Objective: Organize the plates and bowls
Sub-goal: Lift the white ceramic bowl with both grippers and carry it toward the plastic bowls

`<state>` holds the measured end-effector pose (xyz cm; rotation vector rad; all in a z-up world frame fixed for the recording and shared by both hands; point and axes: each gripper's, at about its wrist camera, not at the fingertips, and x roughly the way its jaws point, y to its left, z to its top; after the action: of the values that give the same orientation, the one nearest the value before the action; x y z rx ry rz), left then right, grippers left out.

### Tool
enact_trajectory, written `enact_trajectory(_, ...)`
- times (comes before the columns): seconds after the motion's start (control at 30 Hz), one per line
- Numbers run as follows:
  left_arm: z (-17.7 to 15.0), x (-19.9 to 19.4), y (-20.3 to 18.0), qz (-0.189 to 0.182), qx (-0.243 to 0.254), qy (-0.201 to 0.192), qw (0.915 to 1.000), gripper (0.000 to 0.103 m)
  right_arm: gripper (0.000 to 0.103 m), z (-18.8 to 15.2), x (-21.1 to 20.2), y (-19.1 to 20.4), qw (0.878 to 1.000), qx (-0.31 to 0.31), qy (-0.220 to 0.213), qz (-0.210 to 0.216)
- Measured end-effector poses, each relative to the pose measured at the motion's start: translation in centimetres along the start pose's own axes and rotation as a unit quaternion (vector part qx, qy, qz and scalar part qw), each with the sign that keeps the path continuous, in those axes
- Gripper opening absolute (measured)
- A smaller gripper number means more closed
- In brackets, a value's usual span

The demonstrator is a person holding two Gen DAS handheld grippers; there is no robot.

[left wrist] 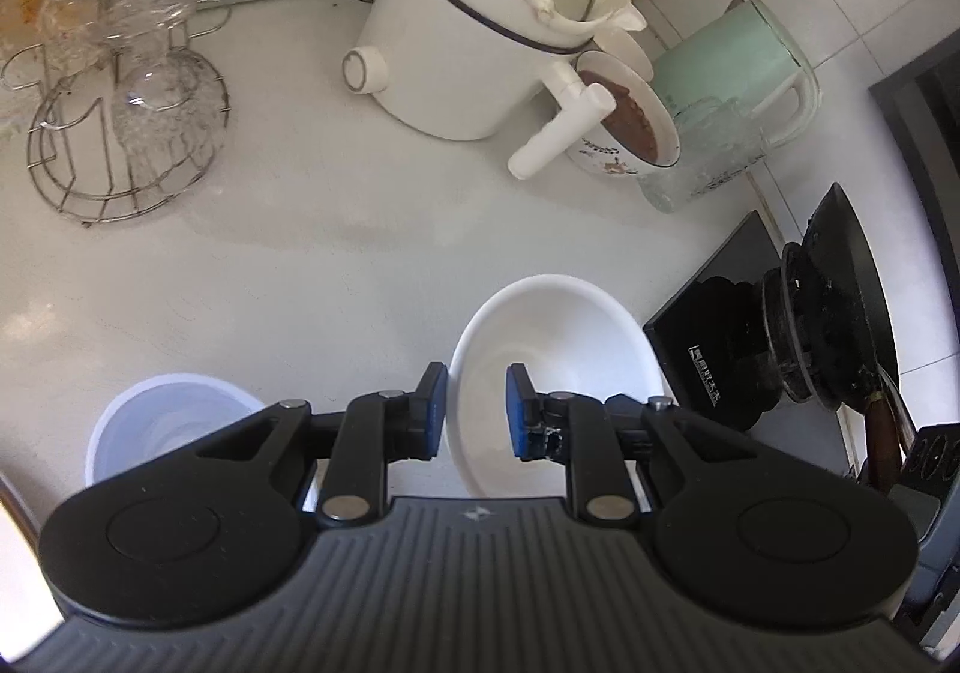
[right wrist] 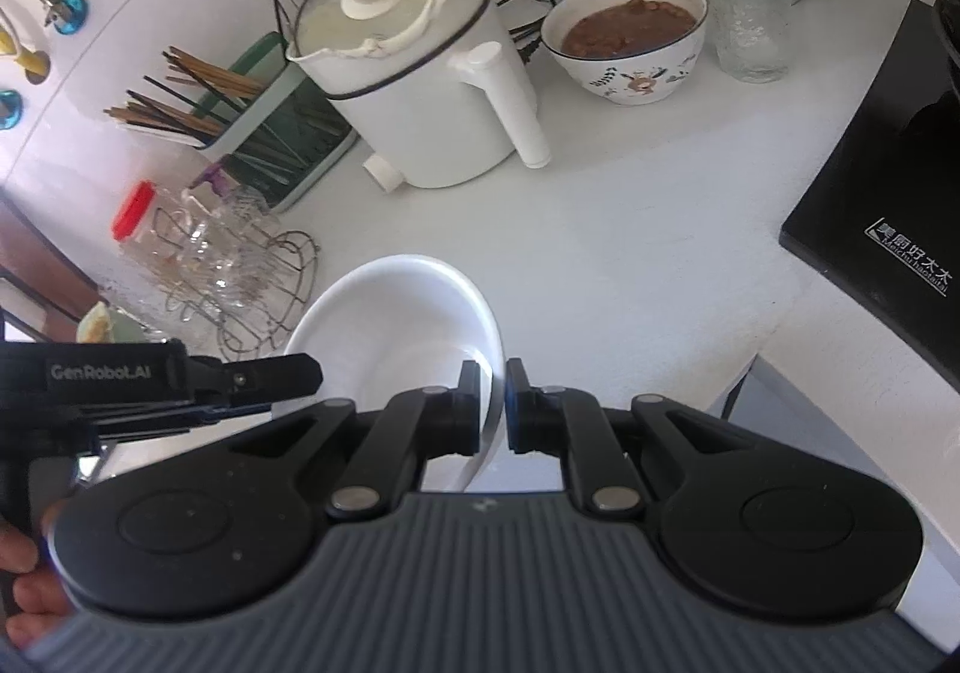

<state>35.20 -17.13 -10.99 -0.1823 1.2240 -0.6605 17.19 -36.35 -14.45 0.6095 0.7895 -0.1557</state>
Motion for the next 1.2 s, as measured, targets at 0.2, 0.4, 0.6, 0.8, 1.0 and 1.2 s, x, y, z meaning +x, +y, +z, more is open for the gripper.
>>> enact_trajectory(0.2,-0.1,-1.3,1.0,0.008,-0.011,-0.006,0.9999,0.023,0.011,-0.2,-0.7,1.7,1.0,-0.021,-0.018,0.011)
enact_trajectory(0.4,-0.4,-2.6,1.6,0.015,-0.016,-0.013,0.9997,0.023,0.011,-0.1,-0.8,2.9,0.999,-0.033,-0.021,0.019)
enact_trajectory(0.6,-0.9,-4.0,3.1,0.026,-0.027,-0.017,0.9992,0.023,0.011,-0.5,-0.3,4.0,0.998,-0.044,-0.007,0.035)
enact_trajectory(0.8,-1.3,-5.4,4.7,0.044,-0.033,-0.018,0.9983,0.023,0.011,-0.9,0.5,5.5,0.997,-0.057,0.009,0.056)
enact_trajectory(1.0,-2.1,-7.0,6.8,0.065,-0.054,-0.033,0.9959,0.023,0.011,-1.3,1.7,7.4,0.994,-0.078,0.032,0.075)
enact_trajectory(1.2,-3.2,-8.6,8.9,0.088,-0.079,-0.047,0.9919,0.023,0.012,-2.2,3.4,9.6,0.987,-0.106,0.066,0.096)
